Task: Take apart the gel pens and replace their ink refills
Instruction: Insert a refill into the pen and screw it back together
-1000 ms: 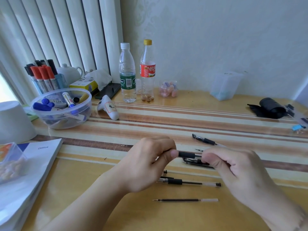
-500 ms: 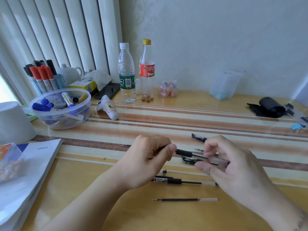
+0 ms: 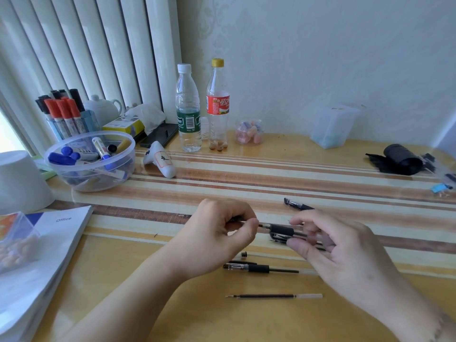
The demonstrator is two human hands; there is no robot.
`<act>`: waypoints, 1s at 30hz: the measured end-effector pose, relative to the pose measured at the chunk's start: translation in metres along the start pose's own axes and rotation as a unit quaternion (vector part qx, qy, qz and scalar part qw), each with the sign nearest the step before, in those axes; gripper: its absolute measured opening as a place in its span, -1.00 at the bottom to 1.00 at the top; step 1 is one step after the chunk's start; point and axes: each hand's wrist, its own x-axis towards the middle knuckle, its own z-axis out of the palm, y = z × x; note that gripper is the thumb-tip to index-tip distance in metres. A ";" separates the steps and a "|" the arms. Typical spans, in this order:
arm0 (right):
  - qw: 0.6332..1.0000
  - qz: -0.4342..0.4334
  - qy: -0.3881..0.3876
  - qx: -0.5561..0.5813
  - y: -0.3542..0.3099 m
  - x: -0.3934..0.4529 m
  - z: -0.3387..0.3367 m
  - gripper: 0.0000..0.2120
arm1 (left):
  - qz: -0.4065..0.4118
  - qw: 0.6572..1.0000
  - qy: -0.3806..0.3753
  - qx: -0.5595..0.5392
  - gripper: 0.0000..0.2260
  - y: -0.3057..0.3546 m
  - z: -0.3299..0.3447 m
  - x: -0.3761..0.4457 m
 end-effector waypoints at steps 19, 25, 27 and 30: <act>0.973 0.147 0.002 0.177 0.004 0.008 -0.015 -0.87 | -0.011 0.999 0.050 -0.018 -0.92 -0.013 -0.018 0.004; 0.974 0.188 0.046 0.114 0.021 0.009 -0.014 -0.88 | -0.151 0.956 0.006 0.251 -0.93 -0.059 -0.047 0.005; 0.976 0.182 0.046 0.107 0.020 0.009 -0.011 -0.90 | -0.203 0.945 -0.020 0.257 -0.94 -0.067 -0.047 0.003; 0.980 0.169 0.047 0.097 0.020 0.009 -0.007 -0.90 | -0.216 0.944 -0.011 0.249 -0.95 -0.069 -0.045 0.005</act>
